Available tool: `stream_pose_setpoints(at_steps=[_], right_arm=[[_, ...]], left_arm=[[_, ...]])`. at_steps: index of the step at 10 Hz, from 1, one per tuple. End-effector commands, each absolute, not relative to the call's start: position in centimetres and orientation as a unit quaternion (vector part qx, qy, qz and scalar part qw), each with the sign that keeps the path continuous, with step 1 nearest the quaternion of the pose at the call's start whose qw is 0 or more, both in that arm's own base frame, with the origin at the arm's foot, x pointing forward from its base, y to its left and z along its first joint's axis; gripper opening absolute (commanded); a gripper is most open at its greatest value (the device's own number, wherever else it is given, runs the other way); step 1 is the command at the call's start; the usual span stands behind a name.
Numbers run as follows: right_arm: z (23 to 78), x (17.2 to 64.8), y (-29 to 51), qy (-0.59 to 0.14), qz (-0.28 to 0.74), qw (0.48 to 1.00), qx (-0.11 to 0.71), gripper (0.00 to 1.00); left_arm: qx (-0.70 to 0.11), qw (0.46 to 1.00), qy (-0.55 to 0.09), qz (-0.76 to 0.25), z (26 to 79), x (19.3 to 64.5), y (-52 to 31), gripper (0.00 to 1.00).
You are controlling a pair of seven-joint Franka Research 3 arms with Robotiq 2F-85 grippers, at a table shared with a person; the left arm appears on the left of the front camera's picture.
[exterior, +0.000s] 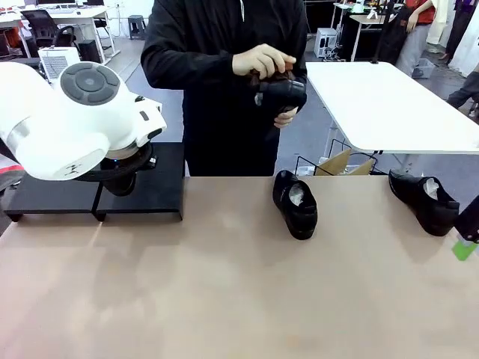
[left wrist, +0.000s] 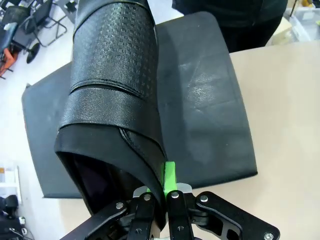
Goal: Organize the shoes by placing them on the stand.
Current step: Place the Shoe from the middle of the table onto the Shoes Stand.
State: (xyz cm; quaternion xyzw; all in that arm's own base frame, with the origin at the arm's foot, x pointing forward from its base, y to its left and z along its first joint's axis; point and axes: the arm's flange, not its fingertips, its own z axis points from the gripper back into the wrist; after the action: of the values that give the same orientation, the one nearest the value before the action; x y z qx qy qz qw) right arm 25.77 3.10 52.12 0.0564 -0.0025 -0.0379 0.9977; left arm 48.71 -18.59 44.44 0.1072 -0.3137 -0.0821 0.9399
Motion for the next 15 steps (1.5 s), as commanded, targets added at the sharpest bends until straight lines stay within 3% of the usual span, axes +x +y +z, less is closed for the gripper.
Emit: stream_pose_setpoints(at_steps=[1, 4, 15], right_arm=[[52.2, 25.8, 3.3, -0.002, -0.043, 0.997, 0.064, 1.00], [52.2, 25.8, 3.3, -0.002, -0.043, 0.997, 0.064, 1.00], [52.2, 25.8, 3.3, -0.002, -0.043, 0.997, 0.064, 1.00]], left_arm=[[0.119, 0.938, -0.319, -0.068, 44.3, 50.2, -18.2, 0.00], [0.106, 0.942, -0.309, -0.078, 44.0, 49.2, -18.1, 0.00], [0.129, 0.946, -0.289, -0.074, 41.3, 52.7, -16.3, 0.00]])
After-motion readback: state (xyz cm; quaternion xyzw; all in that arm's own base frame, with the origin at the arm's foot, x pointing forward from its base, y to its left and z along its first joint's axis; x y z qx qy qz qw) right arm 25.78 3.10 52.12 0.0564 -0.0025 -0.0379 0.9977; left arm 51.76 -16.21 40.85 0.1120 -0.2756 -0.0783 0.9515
